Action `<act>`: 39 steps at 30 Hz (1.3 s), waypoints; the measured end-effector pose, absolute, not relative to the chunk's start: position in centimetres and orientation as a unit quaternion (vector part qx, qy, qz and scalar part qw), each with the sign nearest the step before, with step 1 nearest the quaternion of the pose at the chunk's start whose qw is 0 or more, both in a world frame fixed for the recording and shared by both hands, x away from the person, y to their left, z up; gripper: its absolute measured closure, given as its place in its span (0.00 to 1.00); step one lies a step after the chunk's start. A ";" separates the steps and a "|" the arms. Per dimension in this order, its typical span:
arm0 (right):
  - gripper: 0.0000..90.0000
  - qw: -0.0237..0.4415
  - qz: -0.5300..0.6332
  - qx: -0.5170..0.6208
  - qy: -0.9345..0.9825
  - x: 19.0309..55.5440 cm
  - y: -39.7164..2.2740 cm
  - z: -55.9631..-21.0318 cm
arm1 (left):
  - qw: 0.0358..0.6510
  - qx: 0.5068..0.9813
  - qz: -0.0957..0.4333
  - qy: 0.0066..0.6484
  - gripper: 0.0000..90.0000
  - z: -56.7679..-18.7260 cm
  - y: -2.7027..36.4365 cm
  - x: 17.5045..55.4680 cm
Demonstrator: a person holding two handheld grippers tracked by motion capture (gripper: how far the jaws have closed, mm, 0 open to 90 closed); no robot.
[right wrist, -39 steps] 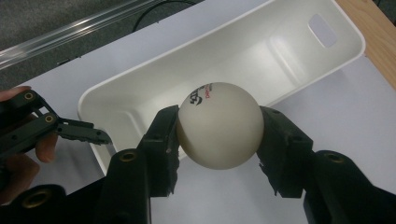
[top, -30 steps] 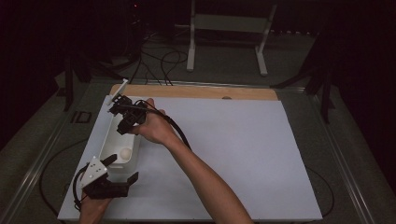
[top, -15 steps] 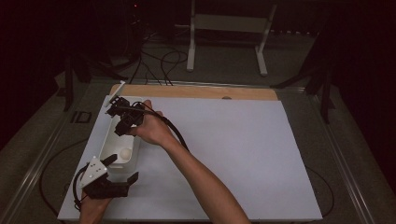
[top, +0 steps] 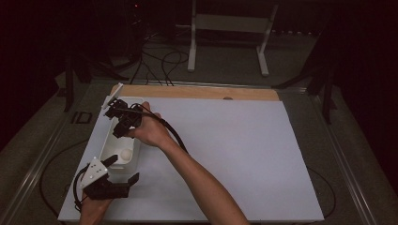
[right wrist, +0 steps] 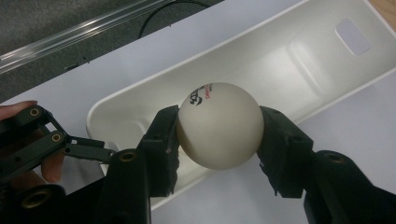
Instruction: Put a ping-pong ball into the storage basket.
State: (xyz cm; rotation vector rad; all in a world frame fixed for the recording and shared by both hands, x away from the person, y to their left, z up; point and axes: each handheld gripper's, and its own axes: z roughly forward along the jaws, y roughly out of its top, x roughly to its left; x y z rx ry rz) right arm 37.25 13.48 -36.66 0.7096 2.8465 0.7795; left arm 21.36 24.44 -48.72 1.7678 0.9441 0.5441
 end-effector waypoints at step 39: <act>0.56 0.050 0.255 0.254 0.932 38.1 14.2 -37.8 | 0.508 0.733 0.224 0.392 0.00 -48.7 24.5 21.4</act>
